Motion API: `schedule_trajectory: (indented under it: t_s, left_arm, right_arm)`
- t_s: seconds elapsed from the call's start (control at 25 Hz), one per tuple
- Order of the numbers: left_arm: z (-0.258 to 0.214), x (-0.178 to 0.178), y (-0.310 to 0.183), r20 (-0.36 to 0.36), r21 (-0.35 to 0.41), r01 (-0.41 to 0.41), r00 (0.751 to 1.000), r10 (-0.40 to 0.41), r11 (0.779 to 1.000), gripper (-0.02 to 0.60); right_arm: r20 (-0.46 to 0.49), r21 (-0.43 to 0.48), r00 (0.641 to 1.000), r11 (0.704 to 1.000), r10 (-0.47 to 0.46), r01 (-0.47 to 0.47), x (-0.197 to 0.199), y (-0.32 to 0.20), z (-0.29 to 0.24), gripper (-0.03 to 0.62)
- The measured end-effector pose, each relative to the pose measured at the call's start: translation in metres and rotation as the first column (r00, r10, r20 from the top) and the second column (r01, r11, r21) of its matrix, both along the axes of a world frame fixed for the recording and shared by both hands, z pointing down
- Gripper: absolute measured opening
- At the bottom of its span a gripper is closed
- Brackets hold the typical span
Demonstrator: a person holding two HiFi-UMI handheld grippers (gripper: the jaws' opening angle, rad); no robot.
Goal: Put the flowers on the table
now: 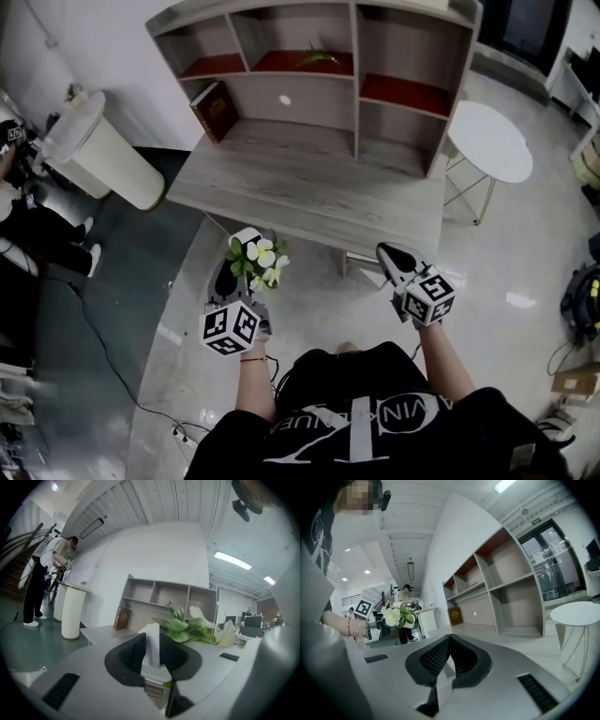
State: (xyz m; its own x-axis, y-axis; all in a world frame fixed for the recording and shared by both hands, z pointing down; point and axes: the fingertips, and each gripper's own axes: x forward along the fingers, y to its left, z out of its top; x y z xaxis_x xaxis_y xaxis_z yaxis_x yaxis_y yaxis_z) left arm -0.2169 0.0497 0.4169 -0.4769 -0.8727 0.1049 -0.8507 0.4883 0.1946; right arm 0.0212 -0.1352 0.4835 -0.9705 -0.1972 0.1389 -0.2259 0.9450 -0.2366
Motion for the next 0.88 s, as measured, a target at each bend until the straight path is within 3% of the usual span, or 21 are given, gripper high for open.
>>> schedule_trajectory:
  t_s: [0.2,0.44,0.88]
  left_arm:
    - [0.001,-0.002,-0.017,0.008,-0.033,-0.026,1.0,0.026,0.999,0.087]
    - [0.009,-0.023,-0.038,-0.039,-0.025,-0.039,0.999,0.038,0.999,0.086]
    - [0.027,-0.095,-0.154,-0.095,-0.027,-0.208,0.974,0.205,0.978,0.084]
  right_arm:
    - [0.012,-0.014,1.0,1.0,0.013,-0.013,-0.004,-0.011,-0.002,0.011]
    - [0.004,-0.03,1.0,0.999,0.023,-0.023,-0.019,-0.022,0.006,0.011]
    - [-0.07,-0.013,0.992,0.994,0.104,-0.106,-0.08,-0.071,0.014,0.011]
